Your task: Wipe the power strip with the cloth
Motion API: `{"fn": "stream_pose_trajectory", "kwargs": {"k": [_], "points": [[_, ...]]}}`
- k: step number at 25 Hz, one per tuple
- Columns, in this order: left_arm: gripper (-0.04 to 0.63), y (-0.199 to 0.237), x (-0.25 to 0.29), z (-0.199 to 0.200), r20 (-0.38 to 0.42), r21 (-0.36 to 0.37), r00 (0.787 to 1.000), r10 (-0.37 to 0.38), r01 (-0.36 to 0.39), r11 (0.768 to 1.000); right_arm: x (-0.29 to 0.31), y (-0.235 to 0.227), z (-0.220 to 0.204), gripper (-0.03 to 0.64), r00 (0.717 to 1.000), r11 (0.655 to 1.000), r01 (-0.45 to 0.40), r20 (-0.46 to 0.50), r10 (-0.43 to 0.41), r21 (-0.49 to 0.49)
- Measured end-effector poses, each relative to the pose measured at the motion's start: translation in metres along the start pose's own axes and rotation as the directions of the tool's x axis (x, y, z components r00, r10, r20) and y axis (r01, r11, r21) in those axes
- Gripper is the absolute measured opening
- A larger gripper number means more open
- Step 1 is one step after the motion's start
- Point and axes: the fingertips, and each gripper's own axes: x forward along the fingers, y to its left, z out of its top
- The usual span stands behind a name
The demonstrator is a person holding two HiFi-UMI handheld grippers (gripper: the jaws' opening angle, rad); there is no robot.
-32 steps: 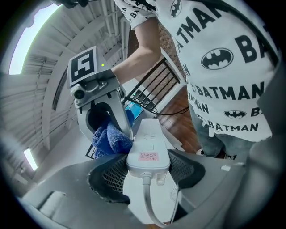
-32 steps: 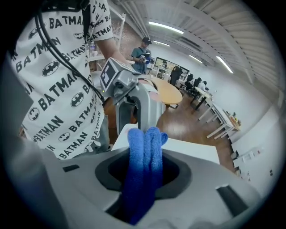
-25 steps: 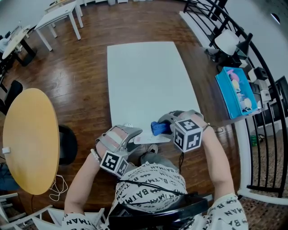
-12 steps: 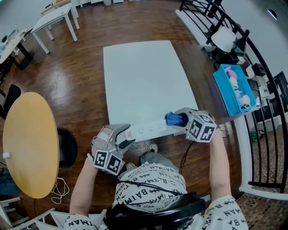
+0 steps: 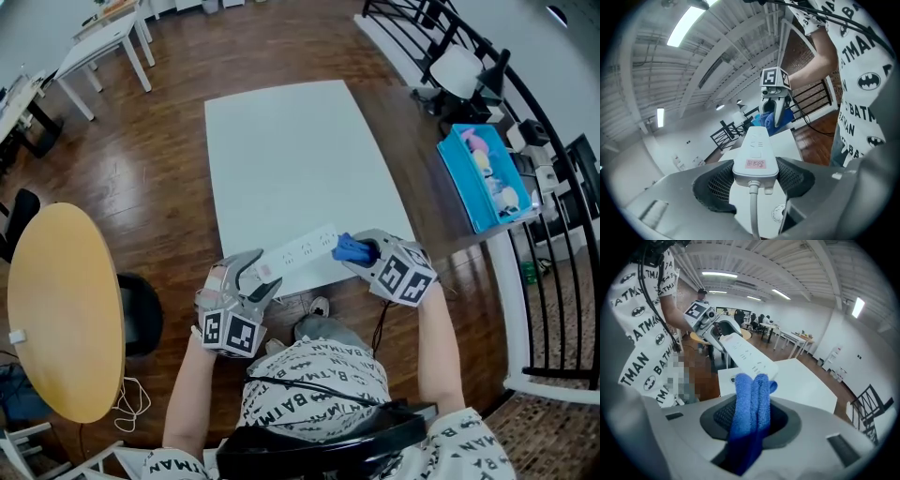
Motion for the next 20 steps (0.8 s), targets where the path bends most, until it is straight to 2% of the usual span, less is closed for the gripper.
{"fn": "stream_pose_trajectory", "kwargs": {"k": [4,8,12,16,18,20], "points": [[0.284,0.0,0.01,-0.004,-0.025,-0.035,0.999,0.034,-0.035,0.999,0.014,-0.005,0.0,0.135,0.998,0.99,0.07,-0.006,-0.07,0.119],[0.284,-0.001,0.024,-0.003,-0.046,-0.124,0.996,0.081,-0.086,0.989,0.023,-0.005,0.012,0.135,0.995,0.969,0.084,0.04,-0.096,0.232],[0.284,-0.004,0.044,-0.002,-0.056,-0.204,0.993,0.101,-0.111,0.973,0.041,0.015,0.029,0.135,0.995,0.966,0.045,0.075,-0.066,0.255],[0.284,-0.003,0.05,-0.01,-0.055,-0.25,0.994,0.097,-0.108,0.962,0.056,0.035,0.045,0.135,0.994,0.969,-0.001,0.105,-0.026,0.249],[0.284,-0.004,0.054,-0.016,-0.048,-0.259,0.996,0.079,-0.089,0.962,0.061,0.037,0.042,0.135,0.995,0.969,-0.012,0.098,-0.013,0.245],[0.284,-0.012,0.065,-0.029,-0.041,-0.282,0.999,0.03,-0.041,0.959,0.063,0.035,0.029,0.135,0.997,0.968,-0.013,0.077,-0.007,0.252]]}}
